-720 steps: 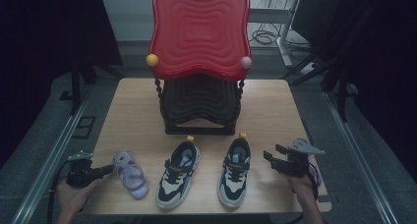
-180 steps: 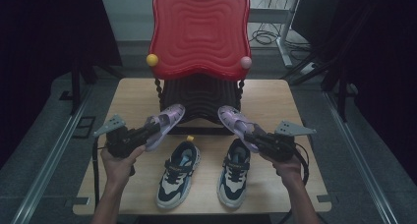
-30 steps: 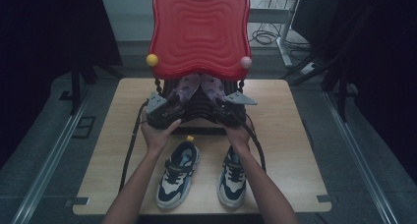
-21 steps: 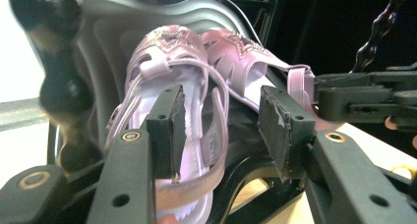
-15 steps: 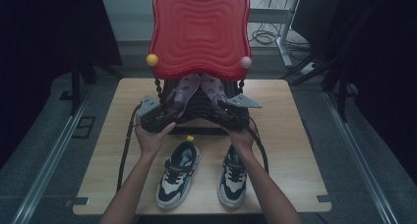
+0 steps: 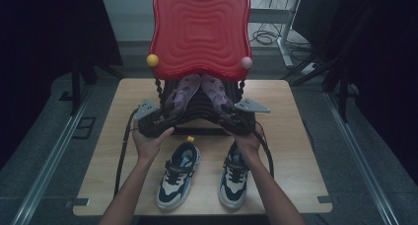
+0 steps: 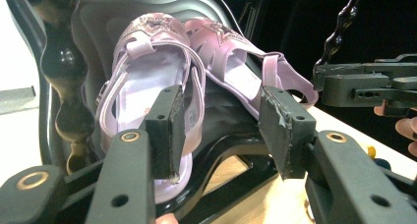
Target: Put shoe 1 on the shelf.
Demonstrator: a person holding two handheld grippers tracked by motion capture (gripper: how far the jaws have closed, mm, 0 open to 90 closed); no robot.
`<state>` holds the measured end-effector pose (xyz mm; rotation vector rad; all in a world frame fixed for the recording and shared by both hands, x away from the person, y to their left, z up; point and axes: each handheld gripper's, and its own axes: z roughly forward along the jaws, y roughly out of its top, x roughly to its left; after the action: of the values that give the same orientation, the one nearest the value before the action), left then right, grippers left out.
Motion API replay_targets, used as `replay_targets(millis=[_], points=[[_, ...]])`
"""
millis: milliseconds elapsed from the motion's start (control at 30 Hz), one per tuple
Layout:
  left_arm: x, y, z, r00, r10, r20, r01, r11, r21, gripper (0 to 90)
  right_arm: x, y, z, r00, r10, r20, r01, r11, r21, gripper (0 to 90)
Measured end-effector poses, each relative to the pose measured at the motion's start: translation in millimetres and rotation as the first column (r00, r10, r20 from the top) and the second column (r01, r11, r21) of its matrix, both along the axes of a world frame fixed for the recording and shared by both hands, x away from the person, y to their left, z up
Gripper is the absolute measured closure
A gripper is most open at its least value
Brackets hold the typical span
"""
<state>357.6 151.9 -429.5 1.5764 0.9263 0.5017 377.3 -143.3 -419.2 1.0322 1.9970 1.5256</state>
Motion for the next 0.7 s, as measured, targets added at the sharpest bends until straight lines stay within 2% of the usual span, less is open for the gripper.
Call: replay_targets(millis=[433, 700], points=[[-20.0, 10.1, -4.0, 0.9990, -0.028, -0.034, 0.027, 0.9993, -0.026, 53.4, -15.3, -21.0, -5.3, 0.9986, 0.052, -0.010, -0.052, 0.998, 0.025, 59.5], [-35.4, 12.7, -11.4, 0.9966, -0.044, -0.069, 0.043, 0.9990, -0.009, 53.4, -28.4, -37.1, -8.6, 0.9973, 0.073, -0.011, -0.073, 0.997, 0.035, 59.1]])
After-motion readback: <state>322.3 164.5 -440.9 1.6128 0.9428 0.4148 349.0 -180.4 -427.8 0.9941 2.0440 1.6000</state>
